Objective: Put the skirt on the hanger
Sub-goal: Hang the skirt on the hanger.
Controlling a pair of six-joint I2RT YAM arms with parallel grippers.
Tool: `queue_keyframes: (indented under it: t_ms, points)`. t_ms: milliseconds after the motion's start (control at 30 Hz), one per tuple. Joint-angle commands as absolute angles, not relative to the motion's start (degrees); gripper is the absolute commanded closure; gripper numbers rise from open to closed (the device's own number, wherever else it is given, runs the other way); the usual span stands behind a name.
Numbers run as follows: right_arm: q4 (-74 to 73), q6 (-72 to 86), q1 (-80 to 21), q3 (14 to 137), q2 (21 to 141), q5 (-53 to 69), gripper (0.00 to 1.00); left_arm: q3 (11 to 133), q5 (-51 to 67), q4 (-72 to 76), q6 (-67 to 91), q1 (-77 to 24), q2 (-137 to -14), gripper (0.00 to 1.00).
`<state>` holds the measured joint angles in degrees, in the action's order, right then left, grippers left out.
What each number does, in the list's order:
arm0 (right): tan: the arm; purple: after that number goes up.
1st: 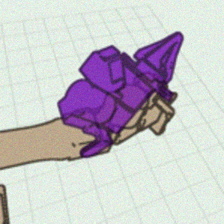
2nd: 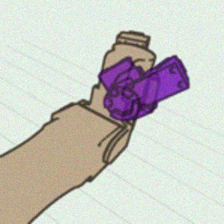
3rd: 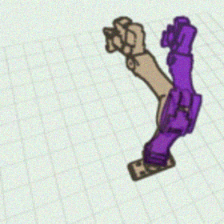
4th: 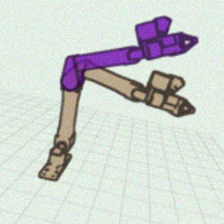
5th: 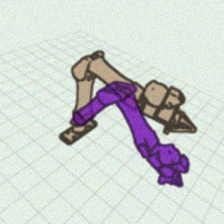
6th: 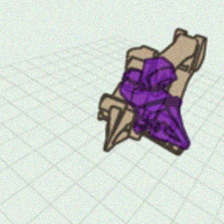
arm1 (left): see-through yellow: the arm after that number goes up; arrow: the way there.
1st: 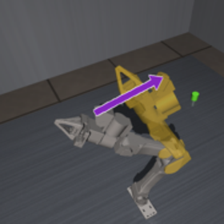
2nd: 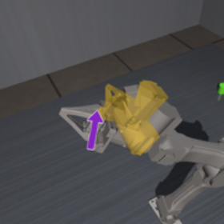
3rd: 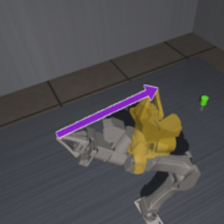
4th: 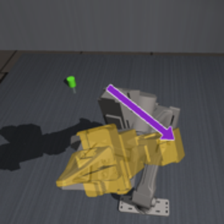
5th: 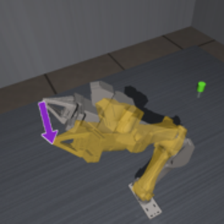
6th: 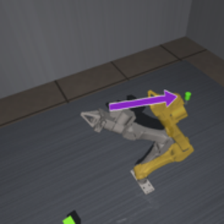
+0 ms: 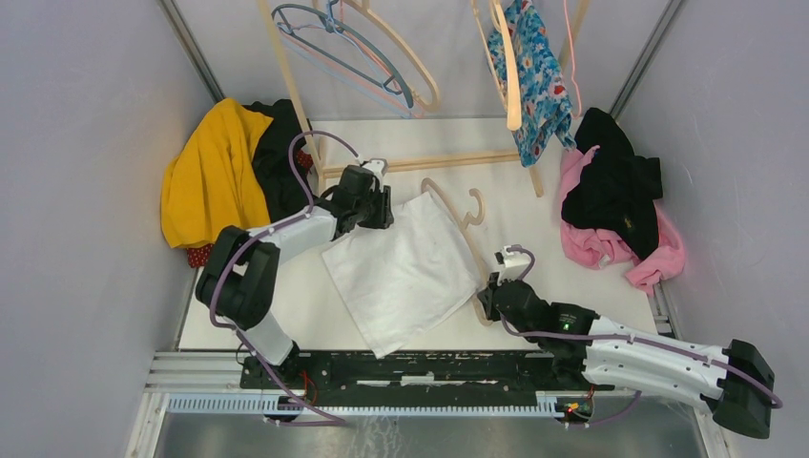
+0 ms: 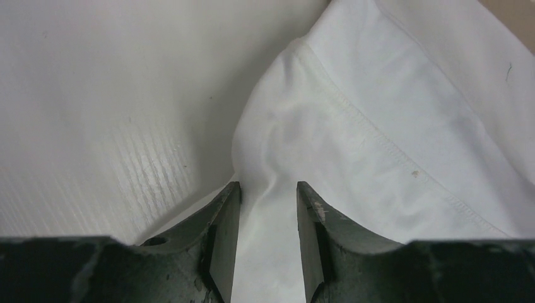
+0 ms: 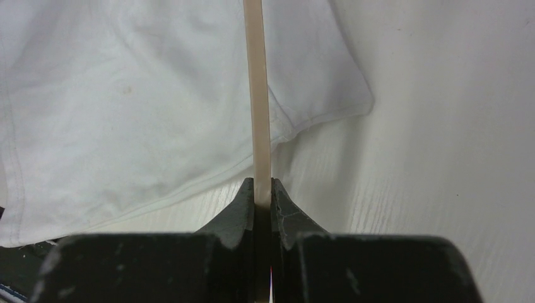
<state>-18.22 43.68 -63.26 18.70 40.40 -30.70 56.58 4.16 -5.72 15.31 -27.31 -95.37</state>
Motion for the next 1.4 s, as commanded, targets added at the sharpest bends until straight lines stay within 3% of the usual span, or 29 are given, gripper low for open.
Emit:
queue_keyframes:
  t_ms: [0,300,867,933,1033,1067,1367]
  points:
    - [-14.6,43.7,-63.4,18.7,40.8,-31.9,0.99,60.6,4.4,-3.7,15.4,-26.9,-95.3,0.54]
    - [-14.4,42.7,-63.4,19.4,40.8,-31.7,0.99,65.7,5.8,-1.0,10.7,-26.8,-101.3,0.52]
    - [-14.5,41.8,-63.5,19.9,40.5,-30.8,0.99,69.5,13.2,4.9,9.3,-26.3,-113.0,0.57]
    - [-14.4,41.7,-63.4,19.9,40.7,-30.7,0.99,69.5,13.6,5.5,9.7,-26.3,-113.9,0.62]
    - [-14.2,41.5,-63.4,20.0,41.2,-30.4,0.99,69.6,14.0,6.0,10.3,-26.4,-114.7,0.94]
    - [-14.2,41.5,-63.4,20.0,41.3,-30.3,0.99,69.2,14.2,6.7,10.5,-26.3,-114.7,0.96]
    - [-13.6,41.3,-63.4,20.0,42.3,-29.5,0.99,68.4,18.5,10.2,12.9,-26.4,-113.3,0.97]
